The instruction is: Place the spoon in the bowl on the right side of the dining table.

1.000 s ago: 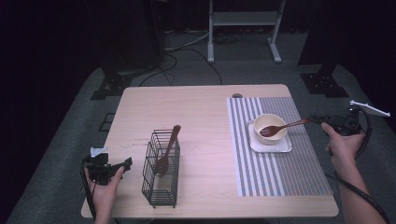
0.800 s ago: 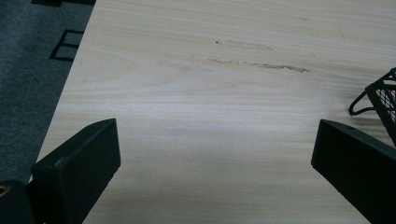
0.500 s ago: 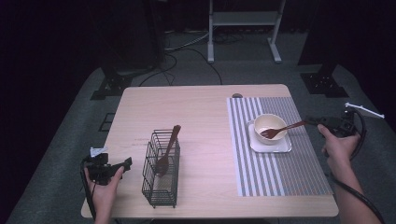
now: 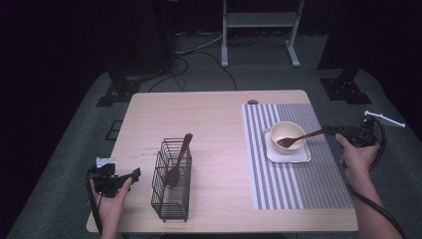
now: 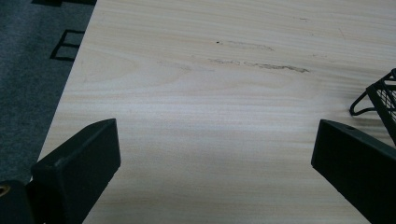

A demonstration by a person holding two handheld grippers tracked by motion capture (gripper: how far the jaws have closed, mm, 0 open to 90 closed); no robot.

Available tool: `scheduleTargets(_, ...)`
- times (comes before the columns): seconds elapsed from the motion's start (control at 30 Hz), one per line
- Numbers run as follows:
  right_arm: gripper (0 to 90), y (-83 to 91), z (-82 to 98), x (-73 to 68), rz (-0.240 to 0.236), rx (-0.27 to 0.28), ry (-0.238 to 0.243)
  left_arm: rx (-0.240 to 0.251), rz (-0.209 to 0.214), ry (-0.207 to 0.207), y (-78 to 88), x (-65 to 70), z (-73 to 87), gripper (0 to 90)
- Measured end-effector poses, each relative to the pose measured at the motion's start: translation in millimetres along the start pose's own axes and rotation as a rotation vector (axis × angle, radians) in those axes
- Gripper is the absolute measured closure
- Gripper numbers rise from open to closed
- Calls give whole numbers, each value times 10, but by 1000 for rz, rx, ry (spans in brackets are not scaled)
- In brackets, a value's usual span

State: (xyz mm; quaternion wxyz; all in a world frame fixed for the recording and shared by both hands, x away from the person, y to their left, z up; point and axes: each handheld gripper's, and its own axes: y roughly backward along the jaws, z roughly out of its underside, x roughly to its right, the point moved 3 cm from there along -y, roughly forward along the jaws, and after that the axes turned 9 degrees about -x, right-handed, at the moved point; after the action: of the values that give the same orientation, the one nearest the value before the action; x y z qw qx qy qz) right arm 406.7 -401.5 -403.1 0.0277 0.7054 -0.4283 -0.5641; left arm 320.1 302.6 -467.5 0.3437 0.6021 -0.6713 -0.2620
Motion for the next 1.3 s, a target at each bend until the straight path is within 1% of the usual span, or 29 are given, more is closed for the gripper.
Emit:
scheduleTargets(0.27, 796, -20, 19, 45, -12, -6, -8, -1, 1, -3, -1, 6, 0, 2)
scheduleTargets(0.5, 734, -28, 36, 100, -21, -11, -23, -3, 1, -4, -4, 9, 1, 2)
scheduleTargets(0.57, 710, -30, 45, 117, -16, -16, -22, -2, 1, -4, -5, 8, 1, 2)
scheduleTargets(0.77, 676, -27, 75, 177, -26, -23, -33, -3, 1, -6, -3, 11, 2, 2)
scheduleTargets(0.83, 658, -21, 89, 202, -36, -19, -38, -3, 1, -6, -2, 12, 2, 2)
scheduleTargets(1.0, 650, -24, 125, 262, -41, -22, -47, -4, 1, -7, -4, 16, 3, 2)
scheduleTargets(1.13, 637, -36, 164, 293, -47, -31, -45, -2, 2, -7, -2, 19, 3, 2)
scheduleTargets(1.3, 625, -47, 216, 295, -58, -44, -34, -4, 3, -8, 0, 16, 9, 2)
